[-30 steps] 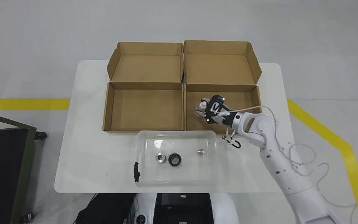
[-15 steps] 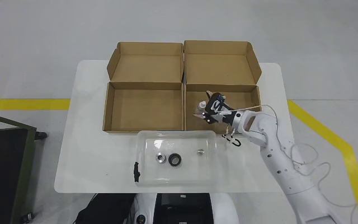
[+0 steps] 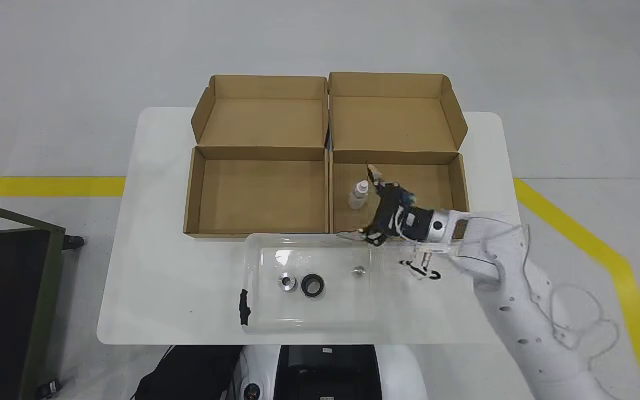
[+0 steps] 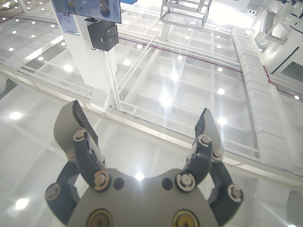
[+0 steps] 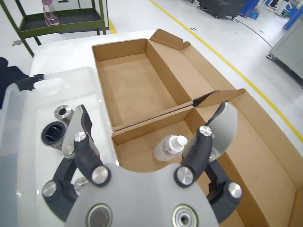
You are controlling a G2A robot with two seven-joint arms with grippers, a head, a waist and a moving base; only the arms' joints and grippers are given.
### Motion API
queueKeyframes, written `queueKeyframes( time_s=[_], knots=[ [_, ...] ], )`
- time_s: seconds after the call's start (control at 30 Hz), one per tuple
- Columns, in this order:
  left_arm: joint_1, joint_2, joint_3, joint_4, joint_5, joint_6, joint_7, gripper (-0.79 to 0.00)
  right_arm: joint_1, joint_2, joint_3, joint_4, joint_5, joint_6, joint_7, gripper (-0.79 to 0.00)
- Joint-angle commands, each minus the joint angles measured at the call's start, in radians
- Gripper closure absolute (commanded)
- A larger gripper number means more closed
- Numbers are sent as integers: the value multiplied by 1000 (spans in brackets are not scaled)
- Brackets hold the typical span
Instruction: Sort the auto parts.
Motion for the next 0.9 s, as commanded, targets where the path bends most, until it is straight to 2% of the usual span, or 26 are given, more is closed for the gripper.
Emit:
queueKeyframes(
  time_s=[0.0, 0.3, 0.37, 0.5, 0.67, 0.87],
  knots=[
    [0, 0, 0, 0, 0, 0, 0, -785, -36, 6, 6, -52, -6, -19, 17, -785],
    [0, 0, 0, 0, 0, 0, 0, -785, -154, 28, -15, -224, -114, -116, 111, -785],
    [0, 0, 0, 0, 0, 0, 0, -785, -170, 31, -23, -234, -142, -129, 129, -785],
    [0, 0, 0, 0, 0, 0, 0, -785, -185, 38, -36, -239, -193, -144, 166, -730],
    [0, 0, 0, 0, 0, 0, 0, -785, -187, 45, -53, -241, -266, -163, 213, -739],
    [0, 0, 0, 0, 0, 0, 0, -785, -183, 51, -73, -233, -338, -165, 250, -711]
  ],
)
